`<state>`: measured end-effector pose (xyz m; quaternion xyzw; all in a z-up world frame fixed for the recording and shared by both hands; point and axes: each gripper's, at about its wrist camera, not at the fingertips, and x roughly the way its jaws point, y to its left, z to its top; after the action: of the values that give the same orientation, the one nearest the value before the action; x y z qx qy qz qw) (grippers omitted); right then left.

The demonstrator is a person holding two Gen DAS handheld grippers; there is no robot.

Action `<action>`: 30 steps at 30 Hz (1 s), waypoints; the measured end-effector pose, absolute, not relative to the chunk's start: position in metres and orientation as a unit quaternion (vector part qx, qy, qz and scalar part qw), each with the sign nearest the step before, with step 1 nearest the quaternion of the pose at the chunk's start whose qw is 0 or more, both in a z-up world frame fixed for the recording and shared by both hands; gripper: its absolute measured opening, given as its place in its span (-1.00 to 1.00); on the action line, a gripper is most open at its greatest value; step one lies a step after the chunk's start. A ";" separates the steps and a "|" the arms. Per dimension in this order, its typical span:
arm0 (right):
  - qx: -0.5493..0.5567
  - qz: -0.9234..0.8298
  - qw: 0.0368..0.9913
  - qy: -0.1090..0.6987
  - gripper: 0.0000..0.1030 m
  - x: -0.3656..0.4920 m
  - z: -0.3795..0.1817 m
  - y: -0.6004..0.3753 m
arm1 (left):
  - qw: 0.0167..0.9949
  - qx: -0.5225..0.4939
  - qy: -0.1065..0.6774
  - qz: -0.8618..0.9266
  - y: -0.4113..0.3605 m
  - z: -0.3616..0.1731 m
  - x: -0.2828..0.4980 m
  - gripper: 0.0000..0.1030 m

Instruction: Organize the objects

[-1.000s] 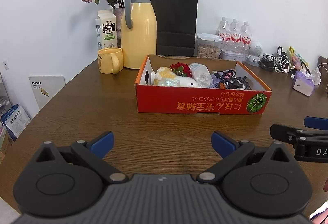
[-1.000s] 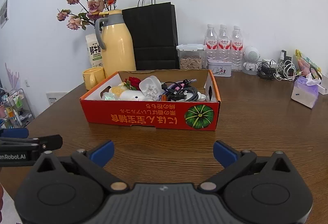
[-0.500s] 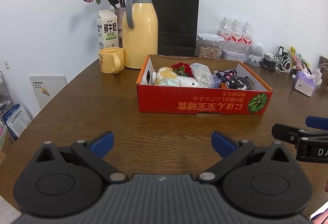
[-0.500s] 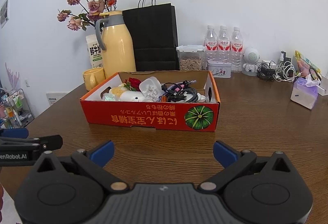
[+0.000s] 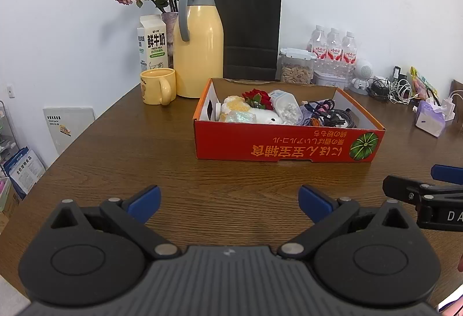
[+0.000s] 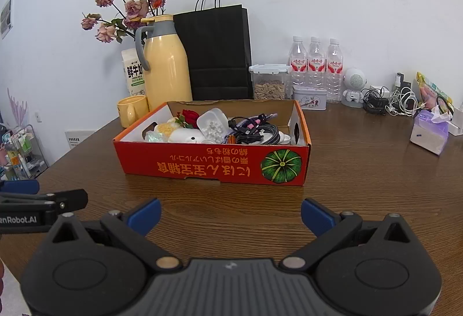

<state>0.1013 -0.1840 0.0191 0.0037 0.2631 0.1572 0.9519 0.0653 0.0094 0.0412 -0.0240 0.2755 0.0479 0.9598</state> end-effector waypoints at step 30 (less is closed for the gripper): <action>0.004 0.157 0.952 0.263 1.00 0.101 0.019 -0.184 | 0.961 -0.021 0.271 0.054 0.011 0.043 0.064 1.00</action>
<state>0.1010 -0.1839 0.0192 0.0037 0.2632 0.1571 0.9519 0.0636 0.0110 0.0429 -0.0208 0.2714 0.0542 0.9607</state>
